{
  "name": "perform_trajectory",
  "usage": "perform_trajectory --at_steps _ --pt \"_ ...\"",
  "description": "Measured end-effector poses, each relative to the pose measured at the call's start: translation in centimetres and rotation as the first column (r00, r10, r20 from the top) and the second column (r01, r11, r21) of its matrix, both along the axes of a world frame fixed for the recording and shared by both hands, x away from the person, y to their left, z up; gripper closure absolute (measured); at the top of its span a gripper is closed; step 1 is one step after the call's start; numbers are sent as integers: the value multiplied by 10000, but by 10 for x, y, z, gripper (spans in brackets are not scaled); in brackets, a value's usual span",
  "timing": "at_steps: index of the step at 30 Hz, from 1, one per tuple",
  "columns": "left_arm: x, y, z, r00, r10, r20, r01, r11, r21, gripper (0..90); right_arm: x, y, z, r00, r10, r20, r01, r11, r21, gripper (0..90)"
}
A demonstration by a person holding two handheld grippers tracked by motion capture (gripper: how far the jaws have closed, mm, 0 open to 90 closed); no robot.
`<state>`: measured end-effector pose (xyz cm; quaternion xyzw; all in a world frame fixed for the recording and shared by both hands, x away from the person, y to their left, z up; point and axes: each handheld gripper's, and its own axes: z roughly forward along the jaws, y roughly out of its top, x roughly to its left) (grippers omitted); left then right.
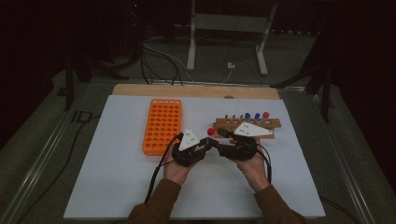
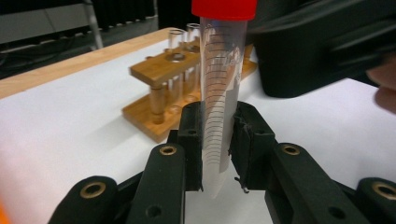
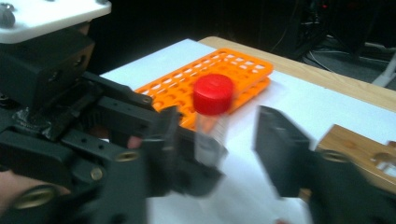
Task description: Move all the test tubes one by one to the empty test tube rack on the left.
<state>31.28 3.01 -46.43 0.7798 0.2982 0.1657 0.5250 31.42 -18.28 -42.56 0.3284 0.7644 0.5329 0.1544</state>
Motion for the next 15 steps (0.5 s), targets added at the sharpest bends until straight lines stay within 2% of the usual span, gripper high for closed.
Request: perform_trajectory --at_steps 3,6,11,13,14,15 --pt "1 8 3 9997 247 83 -247 9997 -36 755 -1 -10 0 9995 -298 124 298 9996 13 270" --pt "2 12 5 9993 337 128 -336 9994 -87 754 -1 -19 -3 9957 -905 212 905 9959 -4 145" --pt "3 23 7 9981 589 183 -588 9982 -90 755 -1 -39 -9 9850 -1716 170 1717 9851 -46 19" --pt "3 29 7 9972 722 211 -722 9974 -24 754 -2 -43 -10 9827 -1843 160 1844 9828 -78 12" --pt "3 31 7 9963 826 220 -825 9966 -45 754 -4 -51 -10 9776 -2093 243 2095 9778 -63 1" --pt "4 34 8 9956 908 234 -908 9959 -38 754 -4 -51 -10 9776 -2093 243 2095 9778 -63 1"
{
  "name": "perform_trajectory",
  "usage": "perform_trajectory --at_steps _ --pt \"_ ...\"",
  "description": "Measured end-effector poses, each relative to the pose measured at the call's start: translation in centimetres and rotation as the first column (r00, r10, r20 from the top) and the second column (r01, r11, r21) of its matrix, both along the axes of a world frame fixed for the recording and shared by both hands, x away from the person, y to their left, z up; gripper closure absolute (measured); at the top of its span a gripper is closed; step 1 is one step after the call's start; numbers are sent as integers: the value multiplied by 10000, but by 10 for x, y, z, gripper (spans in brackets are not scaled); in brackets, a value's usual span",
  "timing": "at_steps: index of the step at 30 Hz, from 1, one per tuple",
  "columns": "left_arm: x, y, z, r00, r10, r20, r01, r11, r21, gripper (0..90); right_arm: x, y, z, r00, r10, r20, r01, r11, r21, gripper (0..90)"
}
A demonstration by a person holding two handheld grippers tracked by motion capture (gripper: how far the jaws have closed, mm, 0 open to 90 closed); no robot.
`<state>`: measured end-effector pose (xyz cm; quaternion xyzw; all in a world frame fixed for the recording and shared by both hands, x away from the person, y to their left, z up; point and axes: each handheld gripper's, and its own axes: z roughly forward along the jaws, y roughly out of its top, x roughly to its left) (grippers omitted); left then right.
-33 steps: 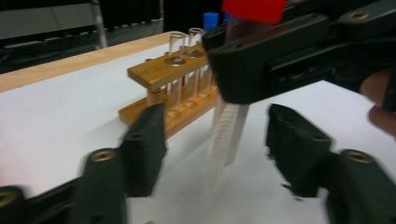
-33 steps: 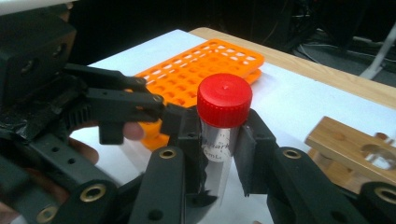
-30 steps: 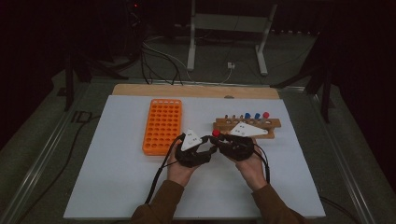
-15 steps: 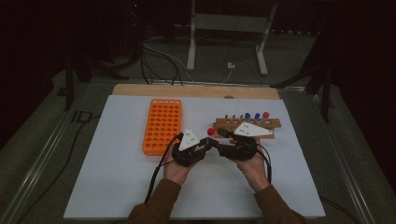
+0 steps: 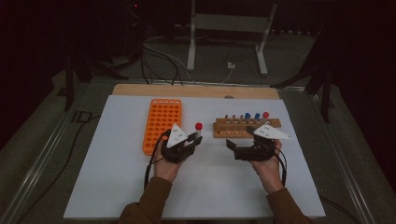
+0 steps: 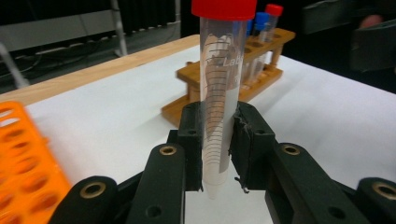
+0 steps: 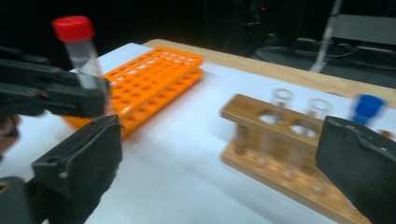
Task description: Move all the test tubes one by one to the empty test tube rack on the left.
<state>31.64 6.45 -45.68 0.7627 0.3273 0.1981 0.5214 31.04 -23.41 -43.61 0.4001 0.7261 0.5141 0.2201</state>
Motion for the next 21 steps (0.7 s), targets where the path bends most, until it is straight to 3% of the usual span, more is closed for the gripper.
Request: perform_trajectory --at_steps 3,10,21 --pt "1 10 0 9997 257 -31 -257 9996 -97 754 -5 -18 -1 9987 -511 60 510 9986 118 0" --pt "7 30 -1 9970 779 -45 -779 9970 -16 754 -11 -37 -9 9913 -1308 159 1307 9914 49 0" --pt "4 50 -11 9908 1341 -181 -1339 9909 107 753 -14 -44 -11 9902 -1373 242 1366 9902 275 0"
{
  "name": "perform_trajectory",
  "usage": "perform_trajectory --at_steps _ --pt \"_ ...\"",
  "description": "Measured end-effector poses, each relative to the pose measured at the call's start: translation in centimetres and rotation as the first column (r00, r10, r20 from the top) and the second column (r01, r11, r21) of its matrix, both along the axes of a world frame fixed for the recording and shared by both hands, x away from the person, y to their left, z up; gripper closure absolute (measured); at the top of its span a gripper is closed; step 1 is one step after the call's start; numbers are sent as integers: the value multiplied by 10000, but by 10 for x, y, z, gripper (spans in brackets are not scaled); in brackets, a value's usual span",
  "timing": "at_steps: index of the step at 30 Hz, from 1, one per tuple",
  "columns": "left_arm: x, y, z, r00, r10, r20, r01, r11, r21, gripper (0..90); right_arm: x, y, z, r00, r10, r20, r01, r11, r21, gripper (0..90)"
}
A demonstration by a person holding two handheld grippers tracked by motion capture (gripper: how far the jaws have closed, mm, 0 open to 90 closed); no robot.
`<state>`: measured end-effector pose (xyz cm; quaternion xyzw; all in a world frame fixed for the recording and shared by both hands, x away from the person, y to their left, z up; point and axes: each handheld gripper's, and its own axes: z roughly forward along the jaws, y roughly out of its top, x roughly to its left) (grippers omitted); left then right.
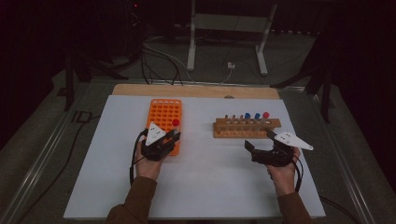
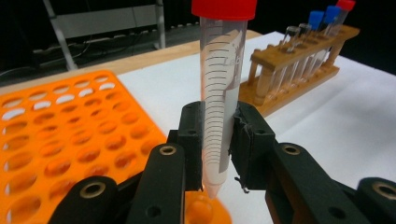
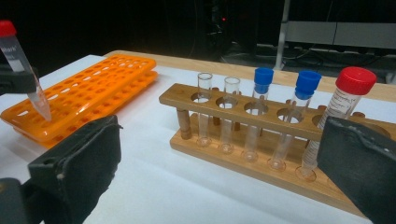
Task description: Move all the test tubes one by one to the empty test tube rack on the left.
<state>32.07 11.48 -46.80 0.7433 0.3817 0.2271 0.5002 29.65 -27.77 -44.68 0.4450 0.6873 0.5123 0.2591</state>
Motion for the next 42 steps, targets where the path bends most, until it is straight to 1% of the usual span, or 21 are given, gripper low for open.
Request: perform_trajectory --at_steps 3,7,11,16,21,24,28,30,31,32,33,34,35,38,42 --pt "-2 2 -7 9999 42 -160 -41 10000 53 753 0 0 0 10000 -16 -17 16 10000 -12 0" --pt "-4 5 -14 9994 123 -319 -113 9995 310 753 0 2 -1 10000 48 -15 -48 10000 -49 0" --pt "-5 7 -20 9987 164 -488 -142 9989 449 753 0 3 -2 9999 142 -54 -143 9999 -60 0" --pt "-6 7 -25 9979 96 -643 -50 9974 717 753 0 4 -6 9997 212 -142 -213 9997 -85 0" --pt "-5 5 -29 9969 17 -788 71 9938 1114 753 0 5 -7 9996 233 -187 -235 9997 -103 0" --pt "-4 5 -31 9962 -8 -873 111 9930 1176 752 0 7 -9 9995 254 -203 -259 9993 -266 0" --pt "-4 3 -31 9961 19 -885 95 9917 1280 750 1 9 -12 9992 280 -288 -290 9990 -327 0" --pt "-3 4 -30 9955 -38 -950 156 9921 1247 745 1 9 -12 9991 305 -304 -316 9989 -352 0" --pt "-3 4 -30 9949 -102 -1001 216 9933 1136 732 1 9 -13 9991 310 -304 -321 9988 -362 0" --pt "-3 4 -30 9950 -95 -995 207 9935 1119 648 1 9 -13 9990 302 -321 -313 9989 -345 0" --pt "-4 4 -29 9955 -81 -939 182 9940 1075 608 1 8 -13 9991 299 -312 -309 9990 -334 0" --pt "-5 4 -28 9960 -42 -893 130 9951 976 608 1 8 -13 9991 299 -312 -309 9990 -334 0" --pt "-5 4 -26 9964 -31 -844 113 9952 976 595 1 8 -13 9991 296 -294 -305 9990 -334 0" --pt "-7 4 -21 9976 55 -692 5 9963 858 597 1 8 -13 9992 286 -293 -295 9990 -329 0" --pt "-8 4 -16 9983 121 -566 -77 9970 774 633 1 7 -12 9993 254 -258 -263 9989 -377 0"
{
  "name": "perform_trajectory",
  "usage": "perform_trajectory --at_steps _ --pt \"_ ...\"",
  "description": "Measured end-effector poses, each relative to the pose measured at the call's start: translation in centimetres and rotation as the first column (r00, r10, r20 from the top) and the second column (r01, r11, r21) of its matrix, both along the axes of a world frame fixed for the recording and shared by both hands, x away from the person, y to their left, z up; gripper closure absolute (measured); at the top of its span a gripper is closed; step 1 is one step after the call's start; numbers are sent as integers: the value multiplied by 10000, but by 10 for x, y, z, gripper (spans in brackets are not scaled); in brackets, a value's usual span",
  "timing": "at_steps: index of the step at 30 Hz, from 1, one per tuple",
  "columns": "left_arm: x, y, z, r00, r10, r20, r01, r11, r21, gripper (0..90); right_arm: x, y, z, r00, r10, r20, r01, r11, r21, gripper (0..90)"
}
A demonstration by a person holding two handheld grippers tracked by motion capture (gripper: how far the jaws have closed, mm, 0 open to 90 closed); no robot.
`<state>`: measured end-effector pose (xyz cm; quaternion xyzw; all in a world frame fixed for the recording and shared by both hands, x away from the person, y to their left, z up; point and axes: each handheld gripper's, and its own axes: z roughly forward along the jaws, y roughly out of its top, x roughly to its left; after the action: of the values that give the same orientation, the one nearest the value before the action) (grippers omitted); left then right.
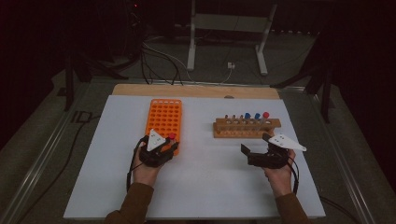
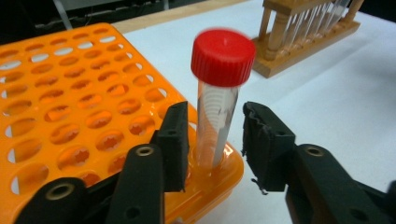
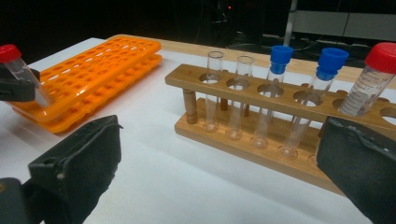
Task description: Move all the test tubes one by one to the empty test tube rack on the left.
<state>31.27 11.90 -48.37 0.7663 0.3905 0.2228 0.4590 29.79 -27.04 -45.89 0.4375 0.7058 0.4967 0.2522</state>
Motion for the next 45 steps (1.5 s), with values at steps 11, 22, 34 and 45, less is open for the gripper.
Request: perform_trajectory --at_steps 11,22,34,45 --pt "-11 18 18 9994 107 328 -64 9919 -1270 437 20 -23 14 9974 -724 53 723 9972 184 7" --pt "-24 37 27 9955 830 448 -762 9876 -1371 140 52 -37 15 9918 -1230 -354 1224 9923 -185 140" --pt "-29 57 26 9888 1419 462 -1312 9741 -1843 5 74 -50 5 9788 -1847 -885 1836 9828 -203 438" --pt "-30 62 23 9863 1551 566 -1415 9706 -1949 6 88 -41 -7 9768 -2076 -525 2028 9756 -841 660"
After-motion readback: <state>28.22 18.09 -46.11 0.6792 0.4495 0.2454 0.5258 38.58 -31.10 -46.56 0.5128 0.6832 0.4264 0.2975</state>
